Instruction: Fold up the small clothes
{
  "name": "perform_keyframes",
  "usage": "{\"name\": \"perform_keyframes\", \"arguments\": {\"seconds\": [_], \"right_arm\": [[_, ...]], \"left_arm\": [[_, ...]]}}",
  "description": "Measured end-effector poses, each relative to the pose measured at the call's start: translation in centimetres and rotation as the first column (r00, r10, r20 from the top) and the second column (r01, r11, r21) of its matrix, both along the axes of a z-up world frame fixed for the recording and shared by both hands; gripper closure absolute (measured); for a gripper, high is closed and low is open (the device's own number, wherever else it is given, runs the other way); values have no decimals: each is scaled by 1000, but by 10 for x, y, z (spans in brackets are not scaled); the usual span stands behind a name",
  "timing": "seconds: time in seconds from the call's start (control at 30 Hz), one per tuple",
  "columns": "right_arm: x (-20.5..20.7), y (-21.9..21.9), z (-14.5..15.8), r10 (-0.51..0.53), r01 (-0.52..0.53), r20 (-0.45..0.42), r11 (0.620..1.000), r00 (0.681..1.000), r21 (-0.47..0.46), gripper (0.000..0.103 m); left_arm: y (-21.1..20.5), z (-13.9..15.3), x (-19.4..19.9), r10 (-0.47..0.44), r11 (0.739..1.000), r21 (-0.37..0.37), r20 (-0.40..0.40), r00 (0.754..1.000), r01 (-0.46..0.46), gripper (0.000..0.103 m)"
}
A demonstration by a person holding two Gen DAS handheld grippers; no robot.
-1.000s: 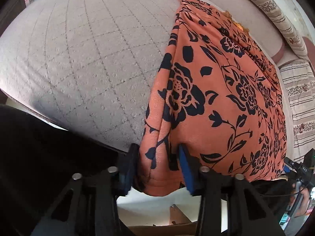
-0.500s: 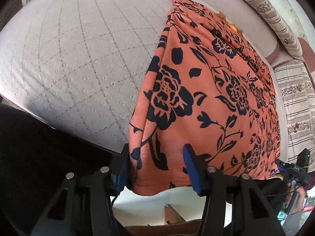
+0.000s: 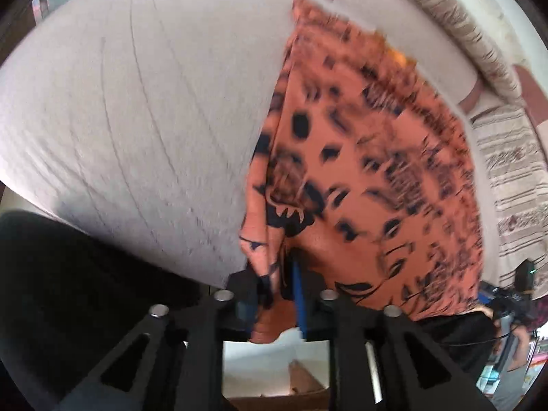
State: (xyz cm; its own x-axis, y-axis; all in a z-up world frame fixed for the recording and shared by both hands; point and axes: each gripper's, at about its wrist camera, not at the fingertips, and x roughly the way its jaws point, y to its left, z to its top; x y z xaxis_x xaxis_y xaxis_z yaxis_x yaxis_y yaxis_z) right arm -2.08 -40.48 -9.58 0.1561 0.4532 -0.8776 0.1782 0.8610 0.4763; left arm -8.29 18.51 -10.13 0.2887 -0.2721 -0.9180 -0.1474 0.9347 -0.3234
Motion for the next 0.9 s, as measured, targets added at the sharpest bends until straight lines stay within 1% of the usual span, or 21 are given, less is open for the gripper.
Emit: {"name": "perform_keyframes", "arguments": {"seconds": [0.07,0.1,0.13,0.17,0.2,0.23,0.27,0.33,0.4,0.47,0.5,0.53,0.6,0.67,0.7,0.73,0.77,0.8,0.83,0.87,0.9], "right_arm": [[1,7,3,37,-37,6,998,999,-44,23],[2,11,3,49,-48,9,997,999,-61,33],[2,13,1,58,-58,-3,995,998,-82,65],[3,12,1,64,-66,-16,992,998,-108,87],[3,7,3,41,-42,-13,997,999,-57,95],[1,3,10,23,-23,8,999,1000,-22,95],[1,2,21,17,-16,37,1000,999,-27,95],[1,-1,37,-17,15,82,999,996,31,95],[2,-2,42,-39,34,99,998,994,55,95],[4,-1,25,-40,37,55,998,998,55,95],[4,0,8,-43,43,7,997,999,64,95],[6,0,-1,-48,50,-18,996,999,69,95],[7,-2,0,-72,73,-6,993,997,97,95],[8,-3,19,-85,79,55,991,995,113,95],[11,-4,25,-88,79,71,990,994,118,95],[13,-3,27,-87,77,77,990,993,122,95],[16,-3,21,-84,76,59,990,995,116,95],[18,-1,15,-80,76,33,991,996,114,95],[21,1,0,-71,73,-15,991,997,113,95],[23,4,-3,-72,75,-26,990,997,116,95],[26,4,0,-80,81,-14,987,997,135,95]], "left_arm": [[-3,0,-1,5,1000,2,17,1000,-5,82],[-3,1,0,-1,1000,0,17,1000,1,93],[-1,5,0,-2,1000,-21,23,1000,2,98],[1,13,-4,6,999,-41,41,999,-5,98],[4,24,-6,12,999,-47,72,997,-9,98],[5,39,-8,13,999,-47,116,993,-7,98],[6,47,-9,15,998,-56,133,991,-8,98],[8,56,-6,31,996,-86,145,989,-19,97],[11,44,-2,34,997,-79,99,995,-26,97],[16,12,4,44,997,-66,-46,998,-47,97],[17,6,4,49,996,-74,-70,996,-54,97],[19,5,3,54,995,-84,-74,996,-61,97],[21,19,2,54,993,-104,-21,998,-56,97],[22,30,4,39,995,-92,29,999,-36,97],[21,28,6,32,996,-79,24,999,-30,97],[19,19,10,26,997,-66,-8,1000,-26,97],[17,6,15,22,998,-55,-66,998,-25,97],[14,1,19,20,998,-52,-91,996,-24,97],[13,8,23,8,999,-49,-77,997,-12,97],[12,19,27,1,998,-58,-41,999,-4,97],[10,38,35,-11,998,-67,11,1000,12,97]]}}
